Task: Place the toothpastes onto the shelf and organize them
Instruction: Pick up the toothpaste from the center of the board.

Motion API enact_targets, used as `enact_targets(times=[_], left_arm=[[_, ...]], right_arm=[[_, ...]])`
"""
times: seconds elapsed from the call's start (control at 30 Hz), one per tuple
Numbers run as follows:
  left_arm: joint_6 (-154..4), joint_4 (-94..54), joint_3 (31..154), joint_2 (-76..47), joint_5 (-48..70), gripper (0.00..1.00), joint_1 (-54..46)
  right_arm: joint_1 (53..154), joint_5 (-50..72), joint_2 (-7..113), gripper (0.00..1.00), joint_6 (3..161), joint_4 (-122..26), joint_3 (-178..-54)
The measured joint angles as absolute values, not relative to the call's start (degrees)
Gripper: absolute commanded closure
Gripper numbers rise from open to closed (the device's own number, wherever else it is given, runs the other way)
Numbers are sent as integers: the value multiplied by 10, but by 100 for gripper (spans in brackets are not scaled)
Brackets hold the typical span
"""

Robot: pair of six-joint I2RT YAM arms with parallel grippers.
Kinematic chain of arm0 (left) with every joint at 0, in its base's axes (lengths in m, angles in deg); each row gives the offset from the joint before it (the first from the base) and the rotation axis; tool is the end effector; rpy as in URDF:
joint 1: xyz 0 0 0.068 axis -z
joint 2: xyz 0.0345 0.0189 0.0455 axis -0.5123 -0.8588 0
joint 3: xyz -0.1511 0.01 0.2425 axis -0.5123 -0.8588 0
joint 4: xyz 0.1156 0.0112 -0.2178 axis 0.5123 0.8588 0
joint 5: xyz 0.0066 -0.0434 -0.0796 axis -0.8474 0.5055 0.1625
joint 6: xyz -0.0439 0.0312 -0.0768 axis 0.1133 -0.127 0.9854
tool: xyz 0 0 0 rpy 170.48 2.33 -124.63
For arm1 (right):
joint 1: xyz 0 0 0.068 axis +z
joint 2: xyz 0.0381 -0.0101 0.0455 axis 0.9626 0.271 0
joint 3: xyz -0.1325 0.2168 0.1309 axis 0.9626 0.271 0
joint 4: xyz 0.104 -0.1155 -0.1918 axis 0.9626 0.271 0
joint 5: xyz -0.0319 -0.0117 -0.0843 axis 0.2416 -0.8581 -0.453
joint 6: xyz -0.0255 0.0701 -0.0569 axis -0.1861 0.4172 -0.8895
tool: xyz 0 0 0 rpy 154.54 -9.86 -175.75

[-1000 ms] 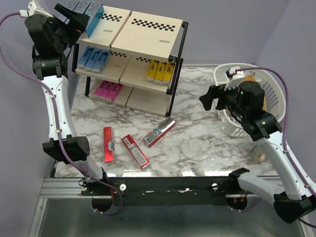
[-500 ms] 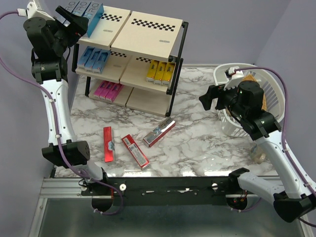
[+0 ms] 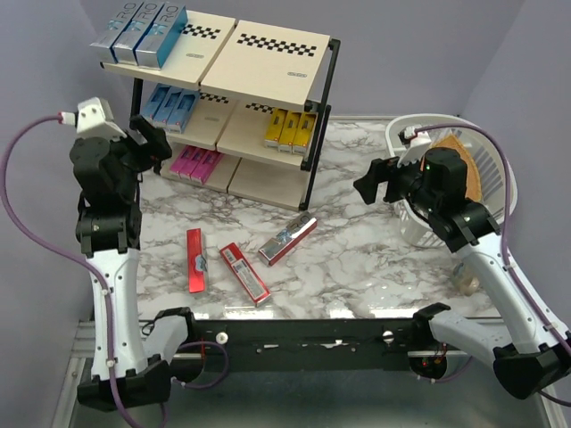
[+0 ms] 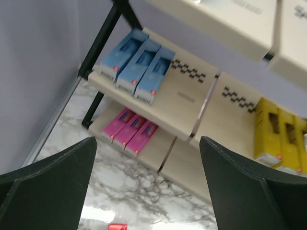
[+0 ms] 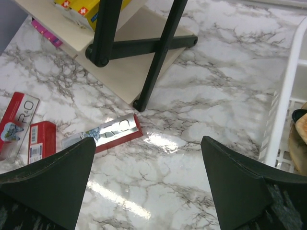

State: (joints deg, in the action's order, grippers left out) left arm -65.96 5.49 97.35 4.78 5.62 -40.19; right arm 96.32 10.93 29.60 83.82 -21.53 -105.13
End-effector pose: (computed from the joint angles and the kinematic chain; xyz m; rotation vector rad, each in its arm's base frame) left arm 0.2147 0.0314 0.4736 -0.3849 1.5751 -0.1900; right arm 0.2195 0.1003 0.3814 -0.3146 1.9183 0.4752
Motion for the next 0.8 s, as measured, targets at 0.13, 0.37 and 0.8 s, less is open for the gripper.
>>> enact_targets(times=[0.13, 0.37, 0.8], left_arm=[[-679, 86, 872, 99, 2, 1, -361], [-672, 148, 753, 117, -50, 1, -318], [-614, 181, 666, -25, -88, 1, -279]], right_arm=[[963, 136, 311, 0, 849, -217, -1032], [963, 168, 332, 0, 864, -220, -1015], [963, 189, 333, 0, 874, -242, -982]])
